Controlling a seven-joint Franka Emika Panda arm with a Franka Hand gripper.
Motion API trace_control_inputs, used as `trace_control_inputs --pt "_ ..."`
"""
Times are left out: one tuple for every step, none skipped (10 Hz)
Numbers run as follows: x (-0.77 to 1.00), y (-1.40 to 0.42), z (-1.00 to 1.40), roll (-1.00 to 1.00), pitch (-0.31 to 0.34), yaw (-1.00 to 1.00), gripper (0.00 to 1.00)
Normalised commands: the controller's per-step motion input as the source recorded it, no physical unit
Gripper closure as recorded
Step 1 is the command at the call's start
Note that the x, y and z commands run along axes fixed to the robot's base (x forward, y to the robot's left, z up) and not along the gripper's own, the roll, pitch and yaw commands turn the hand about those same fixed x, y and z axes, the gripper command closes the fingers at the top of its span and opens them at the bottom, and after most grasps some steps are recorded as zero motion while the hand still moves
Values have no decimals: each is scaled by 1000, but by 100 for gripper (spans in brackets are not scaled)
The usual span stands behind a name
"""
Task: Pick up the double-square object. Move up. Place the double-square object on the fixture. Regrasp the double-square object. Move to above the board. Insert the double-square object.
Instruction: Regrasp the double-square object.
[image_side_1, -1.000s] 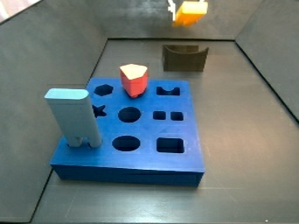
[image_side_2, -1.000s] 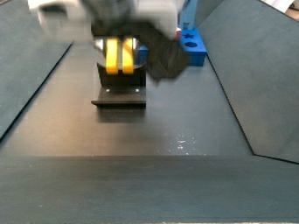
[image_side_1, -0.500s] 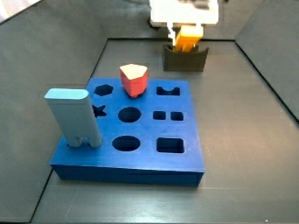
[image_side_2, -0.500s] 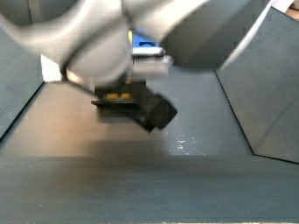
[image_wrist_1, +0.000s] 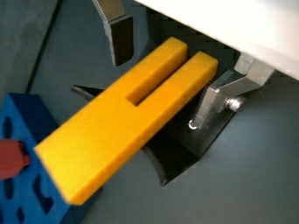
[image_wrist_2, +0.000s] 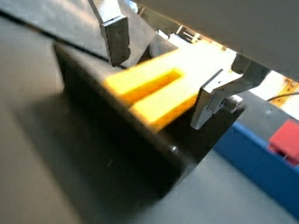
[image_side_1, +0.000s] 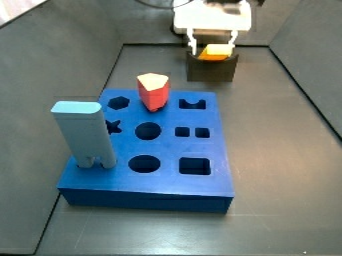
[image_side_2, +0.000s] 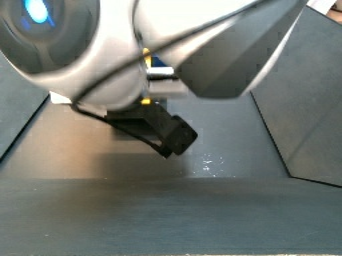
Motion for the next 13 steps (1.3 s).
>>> trace_control_inputs --pt "-17 6 1000 25 84 7 0" --pt "-30 1 1000 47 77 -12 0" --pt "-36 0 1000 57 74 -21 0" --pt "-43 2 914 64 66 -32 0" --pt "-39 -1 739 66 67 -35 0" --pt "-32 0 497 66 61 -39 0" --pt "-29 2 376 67 58 -40 0" --pt "-10 -1000 877 1000 48 16 0" --pt "-9 -1000 812 1000 47 17 0" --pt "-25 -1000 782 1000 38 16 0" --pt "-56 -1000 713 1000 26 16 0" --pt "-63 -1000 643 1000 22 15 0" --pt "-63 -1000 545 1000 19 15 0"
